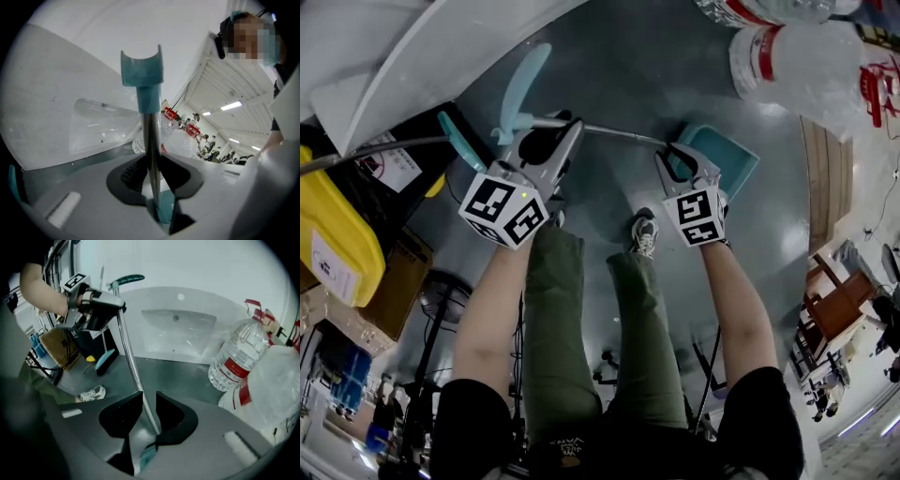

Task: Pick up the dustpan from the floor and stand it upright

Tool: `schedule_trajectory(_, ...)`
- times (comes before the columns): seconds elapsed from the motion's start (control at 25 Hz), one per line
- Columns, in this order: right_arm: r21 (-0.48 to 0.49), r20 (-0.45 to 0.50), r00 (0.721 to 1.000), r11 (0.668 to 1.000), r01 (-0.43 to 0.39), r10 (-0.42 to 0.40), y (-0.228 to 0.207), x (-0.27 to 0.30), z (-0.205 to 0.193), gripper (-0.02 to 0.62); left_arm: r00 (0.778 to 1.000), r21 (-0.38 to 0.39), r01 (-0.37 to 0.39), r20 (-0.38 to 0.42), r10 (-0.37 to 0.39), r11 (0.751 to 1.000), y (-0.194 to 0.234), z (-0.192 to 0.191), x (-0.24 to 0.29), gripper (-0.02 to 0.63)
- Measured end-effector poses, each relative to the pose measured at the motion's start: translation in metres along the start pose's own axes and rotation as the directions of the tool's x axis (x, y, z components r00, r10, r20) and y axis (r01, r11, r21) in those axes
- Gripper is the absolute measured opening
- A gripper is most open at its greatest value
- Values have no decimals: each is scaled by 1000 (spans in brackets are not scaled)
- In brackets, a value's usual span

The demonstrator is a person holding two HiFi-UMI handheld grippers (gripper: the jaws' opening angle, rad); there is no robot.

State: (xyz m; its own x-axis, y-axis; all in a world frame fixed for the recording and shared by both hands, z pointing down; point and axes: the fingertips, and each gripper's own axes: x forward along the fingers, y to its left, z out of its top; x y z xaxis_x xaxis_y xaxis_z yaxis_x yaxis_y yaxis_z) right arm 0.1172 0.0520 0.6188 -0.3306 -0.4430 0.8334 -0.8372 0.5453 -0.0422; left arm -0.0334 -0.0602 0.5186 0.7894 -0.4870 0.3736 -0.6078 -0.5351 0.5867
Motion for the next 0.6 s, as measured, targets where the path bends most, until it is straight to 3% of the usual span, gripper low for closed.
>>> schedule_trajectory(0.28, 145, 154, 983, 987, 74, -96, -8, -67, 57, 74, 1000, 78, 1, 5, -2, 997, -20, 37, -18, 140)
schedule_trajectory(0.6, 238, 274, 945, 965, 112, -177, -29, -124, 109, 44, 999, 190, -35, 33, 30, 981, -29, 77, -40, 140)
